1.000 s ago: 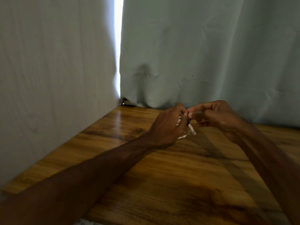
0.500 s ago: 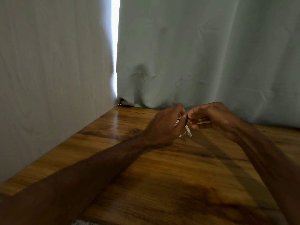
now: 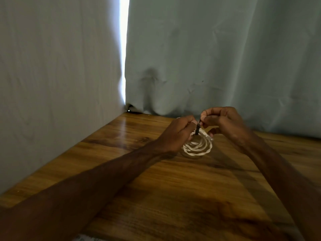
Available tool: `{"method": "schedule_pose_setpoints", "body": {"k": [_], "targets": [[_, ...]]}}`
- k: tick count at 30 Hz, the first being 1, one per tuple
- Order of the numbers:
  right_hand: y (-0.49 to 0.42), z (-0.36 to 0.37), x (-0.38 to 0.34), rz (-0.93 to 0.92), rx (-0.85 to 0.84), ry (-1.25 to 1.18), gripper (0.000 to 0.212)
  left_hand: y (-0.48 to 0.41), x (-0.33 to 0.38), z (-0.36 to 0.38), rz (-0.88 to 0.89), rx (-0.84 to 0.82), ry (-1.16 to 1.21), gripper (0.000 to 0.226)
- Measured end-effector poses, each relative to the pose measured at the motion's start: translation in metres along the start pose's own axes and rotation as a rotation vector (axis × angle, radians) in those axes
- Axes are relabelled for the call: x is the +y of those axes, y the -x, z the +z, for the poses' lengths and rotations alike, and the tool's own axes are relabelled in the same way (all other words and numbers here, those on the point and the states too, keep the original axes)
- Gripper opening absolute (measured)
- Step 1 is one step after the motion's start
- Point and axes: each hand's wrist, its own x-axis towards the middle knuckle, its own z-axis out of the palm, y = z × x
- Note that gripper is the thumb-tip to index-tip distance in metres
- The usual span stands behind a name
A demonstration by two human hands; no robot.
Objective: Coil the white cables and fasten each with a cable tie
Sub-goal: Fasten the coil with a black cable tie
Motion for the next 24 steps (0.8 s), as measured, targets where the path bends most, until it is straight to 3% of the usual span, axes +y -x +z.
{"method": "schedule_pose_setpoints", "body": {"k": [5, 12, 17, 24], "targets": [[-0.001, 0.0, 0.005, -0.018, 0.021, 0.091, 0.013, -0.001, -0.003, -0.003, -0.086, -0.06, 0.137, 0.036], [-0.003, -0.007, 0.009, -0.032, 0.121, 0.205, 0.015, -0.002, 0.005, -0.012, 0.114, -0.203, -0.136, 0.017], [-0.004, -0.004, 0.011, -0.076, 0.154, 0.231, 0.011, -0.003, 0.002, -0.013, 0.172, -0.207, -0.23, 0.022], [-0.001, 0.008, 0.009, -0.22, 0.139, 0.366, 0.012, -0.006, -0.008, -0.016, 0.092, -0.226, -0.303, 0.023]]}}
